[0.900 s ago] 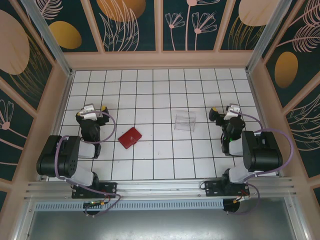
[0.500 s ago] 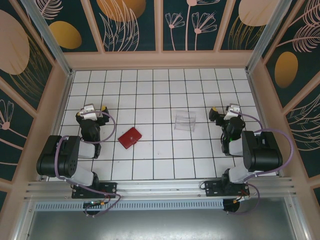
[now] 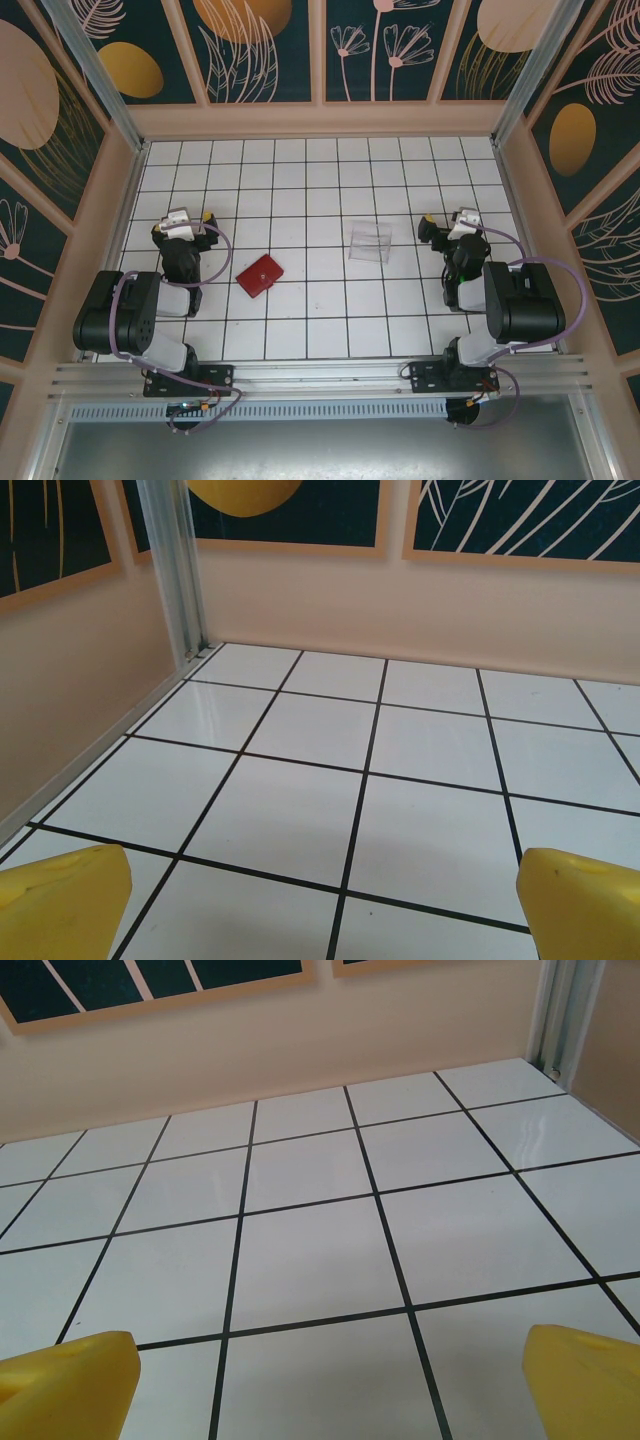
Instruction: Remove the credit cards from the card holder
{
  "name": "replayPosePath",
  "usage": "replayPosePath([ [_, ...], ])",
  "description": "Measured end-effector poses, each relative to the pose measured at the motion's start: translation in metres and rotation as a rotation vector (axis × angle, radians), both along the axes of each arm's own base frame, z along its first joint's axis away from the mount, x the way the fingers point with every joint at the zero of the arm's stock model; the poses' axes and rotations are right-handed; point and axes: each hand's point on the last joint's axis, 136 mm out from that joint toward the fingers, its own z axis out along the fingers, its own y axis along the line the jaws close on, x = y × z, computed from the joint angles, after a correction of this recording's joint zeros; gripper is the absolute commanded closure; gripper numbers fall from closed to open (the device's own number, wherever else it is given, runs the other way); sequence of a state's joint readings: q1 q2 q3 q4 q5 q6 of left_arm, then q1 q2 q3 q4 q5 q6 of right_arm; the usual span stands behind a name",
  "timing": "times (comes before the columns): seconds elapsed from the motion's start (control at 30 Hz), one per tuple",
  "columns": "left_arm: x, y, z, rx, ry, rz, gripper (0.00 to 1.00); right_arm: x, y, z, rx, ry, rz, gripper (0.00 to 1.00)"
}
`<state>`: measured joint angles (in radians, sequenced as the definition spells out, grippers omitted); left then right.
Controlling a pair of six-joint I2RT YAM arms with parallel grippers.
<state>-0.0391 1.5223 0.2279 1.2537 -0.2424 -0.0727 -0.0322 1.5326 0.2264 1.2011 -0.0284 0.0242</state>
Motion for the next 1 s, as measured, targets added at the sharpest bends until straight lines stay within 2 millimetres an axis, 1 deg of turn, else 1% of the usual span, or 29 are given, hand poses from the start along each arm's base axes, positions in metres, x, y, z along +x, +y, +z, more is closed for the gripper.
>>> replayPosePath([
  [0.13,0.000,0.000,0.001,0.000,-0.002,0.000,0.01,0.000,0.000,0.000,0.000,0.000,0.000,0.01],
  [0.23,-0.002,0.001,0.006,0.000,0.001,0.004,0.01,0.003,0.001,0.001,-0.001,0.017,0.001,0.01],
  [0.27,-0.002,0.002,0.011,-0.001,0.001,0.012,0.01,0.005,0.002,0.003,-0.002,0.026,0.000,0.01],
  [0.33,0.000,0.005,0.027,-0.010,-0.016,0.033,0.01,0.012,0.004,0.013,-0.003,0.037,0.001,0.01],
  [0.4,0.004,0.007,0.048,-0.029,-0.041,0.051,0.02,0.020,0.006,0.029,-0.001,0.039,-0.001,0.02],
  [0.47,0.008,0.005,0.065,-0.061,-0.057,0.050,0.01,0.023,0.009,0.044,0.012,0.049,0.001,0.02],
  [0.53,0.012,-0.003,0.077,-0.106,-0.055,0.027,0.02,0.023,0.014,0.052,0.038,0.078,0.009,0.05],
  [0.6,0.017,-0.019,0.084,-0.151,-0.033,-0.016,0.03,0.020,0.021,0.056,0.086,0.128,0.032,0.08],
  [0.67,0.021,-0.040,0.085,-0.195,0.010,-0.076,0.05,0.015,0.029,0.054,0.145,0.187,0.053,0.14],
  [0.73,0.025,-0.065,0.084,-0.245,0.068,-0.146,0.07,0.009,0.038,0.047,0.209,0.264,0.073,0.17],
  [0.8,0.026,-0.091,0.082,-0.298,0.125,-0.217,0.08,0.000,0.055,0.034,0.266,0.357,0.119,0.20],
  [0.87,0.025,-0.115,0.076,-0.340,0.183,-0.278,0.08,-0.013,0.074,0.021,0.299,0.444,0.166,0.22],
  [0.97,0.019,-0.153,0.059,-0.389,0.287,-0.365,0.08,-0.035,0.103,0.002,0.326,0.566,0.231,0.29],
  [1.0,0.016,-0.164,0.052,-0.404,0.321,-0.391,0.08,-0.041,0.112,-0.004,0.334,0.606,0.250,0.33],
])
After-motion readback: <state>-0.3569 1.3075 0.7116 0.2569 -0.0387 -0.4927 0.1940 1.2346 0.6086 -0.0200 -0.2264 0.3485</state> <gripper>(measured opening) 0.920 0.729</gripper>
